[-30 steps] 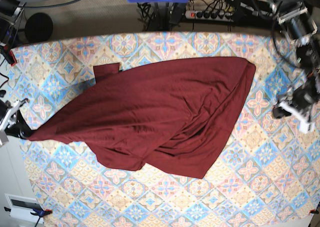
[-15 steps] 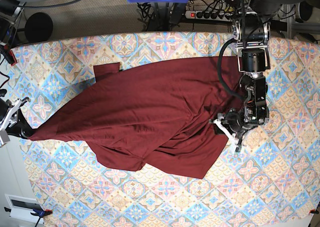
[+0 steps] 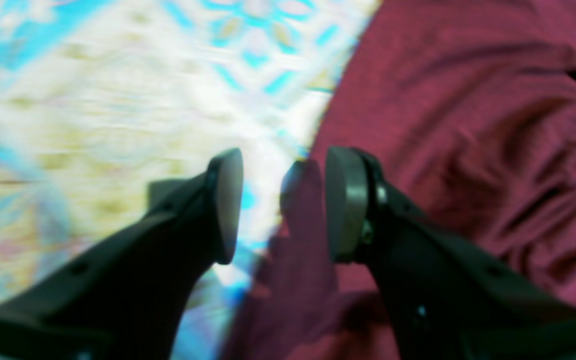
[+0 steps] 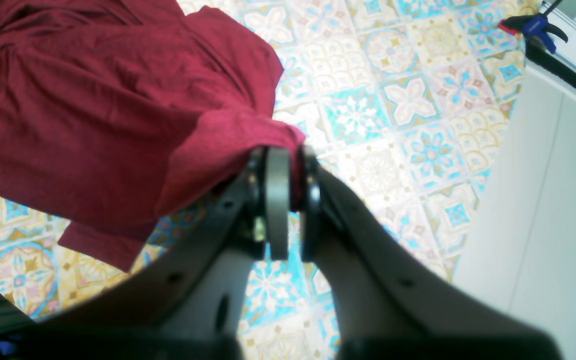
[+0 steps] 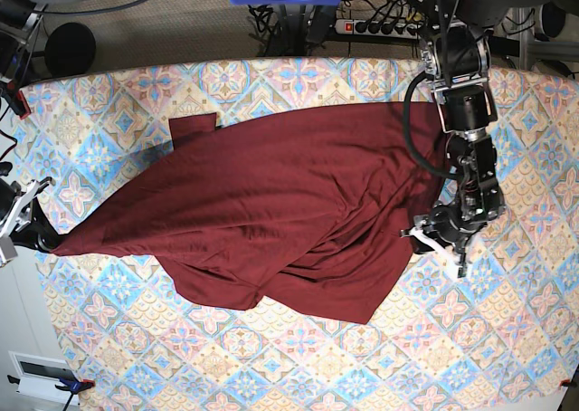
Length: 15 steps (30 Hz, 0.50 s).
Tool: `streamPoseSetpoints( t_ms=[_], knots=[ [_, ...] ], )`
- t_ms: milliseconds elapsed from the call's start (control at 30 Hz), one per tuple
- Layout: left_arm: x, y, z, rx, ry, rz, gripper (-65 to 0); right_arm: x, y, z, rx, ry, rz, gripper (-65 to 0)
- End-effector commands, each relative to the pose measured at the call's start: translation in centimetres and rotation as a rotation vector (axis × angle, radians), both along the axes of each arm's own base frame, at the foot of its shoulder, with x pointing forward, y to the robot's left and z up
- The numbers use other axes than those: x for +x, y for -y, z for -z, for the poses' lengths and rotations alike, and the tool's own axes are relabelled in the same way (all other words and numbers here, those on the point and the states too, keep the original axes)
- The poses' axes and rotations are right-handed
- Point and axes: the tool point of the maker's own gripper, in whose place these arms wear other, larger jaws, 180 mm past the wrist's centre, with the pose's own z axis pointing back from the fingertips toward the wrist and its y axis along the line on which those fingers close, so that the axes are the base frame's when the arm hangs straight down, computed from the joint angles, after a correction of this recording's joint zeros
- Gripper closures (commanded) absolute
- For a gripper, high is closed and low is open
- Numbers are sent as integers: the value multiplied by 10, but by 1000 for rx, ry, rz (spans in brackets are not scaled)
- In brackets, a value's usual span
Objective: Layout the t-shirt on the table in an organized manner, then fold the t-shirt properly
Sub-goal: 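Grasp the bunched shirt fabric with the left gripper and adjust it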
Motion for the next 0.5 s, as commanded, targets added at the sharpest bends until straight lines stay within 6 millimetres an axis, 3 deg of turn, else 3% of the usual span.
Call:
streamPoseSetpoints(
  t_ms=[0,133,267,367,467],
  knots=[
    [8,-3,-7,-2,25,-5,-254,4,2,-22,-11,60,-6,0],
    [9,8,11,-49,-12,-12,-254,4,2,-22,-11,60,-6,0],
    [9,21,13,-78,-19,-4,-241,4,2,-22,-11,61,-5,0],
    [12,25,9,-82,-6,7,-145,4,2,-22,-11,60,-6,0],
    [18,24,-8,-65,49,11,-34,4,2,-21,-11,58,-6,0]
  ],
)
